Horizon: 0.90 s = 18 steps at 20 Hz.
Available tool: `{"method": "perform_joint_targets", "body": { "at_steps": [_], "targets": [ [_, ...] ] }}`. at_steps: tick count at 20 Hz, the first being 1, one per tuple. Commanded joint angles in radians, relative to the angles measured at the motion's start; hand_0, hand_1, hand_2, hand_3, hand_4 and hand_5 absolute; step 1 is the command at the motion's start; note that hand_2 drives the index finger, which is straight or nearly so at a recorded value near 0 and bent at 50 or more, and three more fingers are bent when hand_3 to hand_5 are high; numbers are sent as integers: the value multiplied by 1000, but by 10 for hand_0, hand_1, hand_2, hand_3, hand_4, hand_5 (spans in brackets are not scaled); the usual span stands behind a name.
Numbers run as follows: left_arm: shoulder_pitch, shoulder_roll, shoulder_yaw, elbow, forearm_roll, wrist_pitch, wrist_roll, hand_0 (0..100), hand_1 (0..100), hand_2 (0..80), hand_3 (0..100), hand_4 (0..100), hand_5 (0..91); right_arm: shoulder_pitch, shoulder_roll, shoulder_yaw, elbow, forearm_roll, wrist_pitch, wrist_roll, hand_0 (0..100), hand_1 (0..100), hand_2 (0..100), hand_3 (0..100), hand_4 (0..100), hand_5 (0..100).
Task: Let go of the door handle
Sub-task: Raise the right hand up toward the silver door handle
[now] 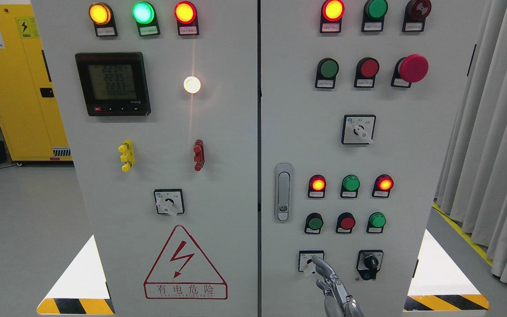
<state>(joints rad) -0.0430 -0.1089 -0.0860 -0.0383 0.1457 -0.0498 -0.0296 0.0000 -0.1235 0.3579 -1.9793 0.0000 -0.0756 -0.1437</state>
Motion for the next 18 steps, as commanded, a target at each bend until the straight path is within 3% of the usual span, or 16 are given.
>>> {"method": "perform_joint_targets", "body": {
  "at_steps": [1,7,8,9,10,11,12,14,15,16,18],
  "targets": [
    [0,0,0,0,0,-1,0,120,556,0,0,0,0,-29,-2,4,-4,-26,-1,0,346,0,0,0,0,0],
    [0,0,0,0,0,-1,0,120,556,0,0,0,0,-32,-2,3,-4,-21,0,0,327,12,0,9,0,0],
    [0,0,0,0,0,-1,0,120,556,0,0,0,0,-35,-2,1,-4,-18,3,1,315,47,0,52,59,0],
    [0,0,0,0,0,-1,0,120,556,0,0,0,0,-41,-2,0,-4,-17,16,3,295,137,0,153,197,79],
    [0,0,0,0,0,-1,0,120,556,0,0,0,0,-47,-2,1,-4,-15,29,1,298,162,0,193,257,127],
    [0,0,0,0,0,-1,0,120,556,0,0,0,0,-49,-2,1,-9,-14,40,1,301,247,0,356,459,330],
    [0,0,0,0,0,-1,0,120,556,0,0,0,0,-51,-1,1,-9,1,43,-2,371,330,0,582,700,677],
    [0,0,0,0,0,-1,0,120,556,0,0,0,0,-55,-1,-4,-7,67,43,-8,440,338,0,628,727,714],
    [0,0,0,0,0,-1,0,120,556,0,0,0,0,-63,-1,-4,-7,99,42,-8,444,366,0,757,833,838],
    [0,0,0,0,0,-1,0,120,556,0,0,0,0,-72,-1,-4,-6,129,42,-16,450,368,0,777,841,854],
    [0,0,0,0,0,-1,0,120,556,0,0,0,0,-81,7,-2,-3,184,40,-45,470,381,0,938,979,1000]
  ]
}}
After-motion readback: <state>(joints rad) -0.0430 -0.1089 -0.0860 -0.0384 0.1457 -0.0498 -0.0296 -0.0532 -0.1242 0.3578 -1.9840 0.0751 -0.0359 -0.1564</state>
